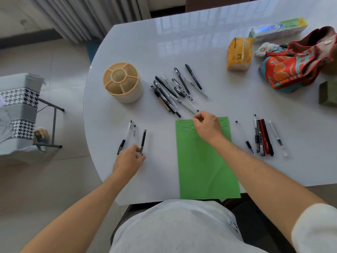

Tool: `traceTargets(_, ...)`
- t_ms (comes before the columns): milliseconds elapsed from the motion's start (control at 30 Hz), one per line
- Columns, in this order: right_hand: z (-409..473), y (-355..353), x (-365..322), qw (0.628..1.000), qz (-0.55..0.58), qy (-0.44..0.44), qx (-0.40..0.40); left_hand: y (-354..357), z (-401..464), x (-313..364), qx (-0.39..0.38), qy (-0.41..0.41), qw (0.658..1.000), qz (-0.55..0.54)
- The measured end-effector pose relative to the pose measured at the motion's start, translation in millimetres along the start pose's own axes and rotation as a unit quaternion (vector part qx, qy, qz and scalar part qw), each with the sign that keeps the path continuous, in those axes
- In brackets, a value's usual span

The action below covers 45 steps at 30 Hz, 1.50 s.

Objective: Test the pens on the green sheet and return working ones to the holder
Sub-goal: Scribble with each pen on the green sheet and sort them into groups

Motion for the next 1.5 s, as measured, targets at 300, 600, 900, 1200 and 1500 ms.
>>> traceTargets(300,37,22,-35,0.986,-0.152,-0.069,0.009,-9,-2,-18,0.009,-0.055,0.998,0.012)
traceTargets(600,43,19,-26,0.977,-0.207,-0.054,0.017,2,-2,-4,-0.005,-0.037,0.999,0.031)
traceTargets(900,-4,16,-30,0.998,0.005,-0.053,-0.015,9,8,29,0.021,-0.019,0.999,-0.036)
traceTargets(1200,-85,31,37,0.969,0.223,0.077,-0.076,51,-7,155,-0.062,0.171,0.979,-0.086)
traceTargets(1500,-87,-29,74,0.983,0.16,0.091,0.011,77,-22,183,-0.102,0.288,0.952,-0.02)
Point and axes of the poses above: each hand's wrist, its own z-axis towards the middle knuckle, its own y-axis out of the palm, x = y × z, the point moved 9 cm from there along z, towards the middle knuckle, and after that the axes turned 3 degrees about y, right-handed, at the moved point
